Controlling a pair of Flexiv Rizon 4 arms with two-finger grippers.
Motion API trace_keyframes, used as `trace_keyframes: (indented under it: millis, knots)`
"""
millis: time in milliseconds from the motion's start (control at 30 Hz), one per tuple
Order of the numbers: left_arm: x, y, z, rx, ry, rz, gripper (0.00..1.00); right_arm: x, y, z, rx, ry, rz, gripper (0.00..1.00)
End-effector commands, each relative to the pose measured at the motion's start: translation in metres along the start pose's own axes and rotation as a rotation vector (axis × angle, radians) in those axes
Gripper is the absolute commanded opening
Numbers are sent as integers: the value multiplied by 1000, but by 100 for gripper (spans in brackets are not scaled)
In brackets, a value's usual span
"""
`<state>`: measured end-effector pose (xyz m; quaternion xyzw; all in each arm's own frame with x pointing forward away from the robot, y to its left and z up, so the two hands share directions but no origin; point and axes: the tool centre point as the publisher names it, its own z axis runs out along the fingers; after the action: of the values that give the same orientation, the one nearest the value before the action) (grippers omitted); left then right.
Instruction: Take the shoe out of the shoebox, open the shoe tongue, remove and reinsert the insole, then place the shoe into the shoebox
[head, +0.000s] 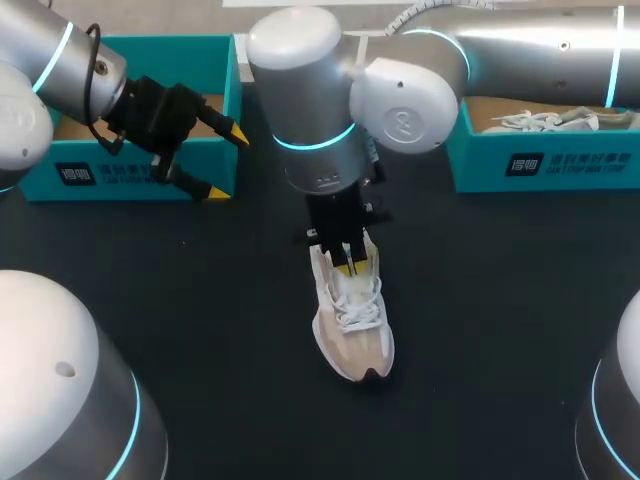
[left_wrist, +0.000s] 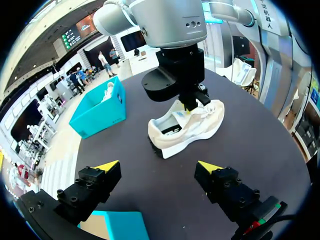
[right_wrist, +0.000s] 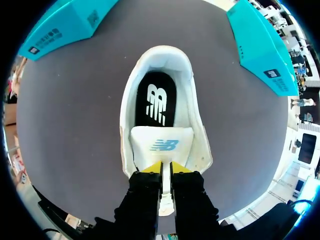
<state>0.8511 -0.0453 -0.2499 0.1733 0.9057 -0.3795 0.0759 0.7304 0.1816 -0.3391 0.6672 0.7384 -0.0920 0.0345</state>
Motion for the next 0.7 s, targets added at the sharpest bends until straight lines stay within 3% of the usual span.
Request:
trace_keyframes:
  millis: [33, 133, 467, 600, 700]
  knots:
    - [-1, 0, 0, -1, 2, 0, 100, -4, -2, -12, -22, -15, 8, 8]
    - [-1, 0, 0, -1, 2, 0, 100, -6, 1, -16, -40, -16, 5, 16]
    - [-1, 0, 0, -1, 2, 0, 100, -4, 21, 0, -44, 6, -77, 21]
    - [-1, 0, 0, -1, 2, 0, 100, -15, 18, -12, -53, -27, -77, 20]
    - [-1, 0, 0, -1, 2, 0, 100, -21, 19, -28, -87, -31, -116, 25]
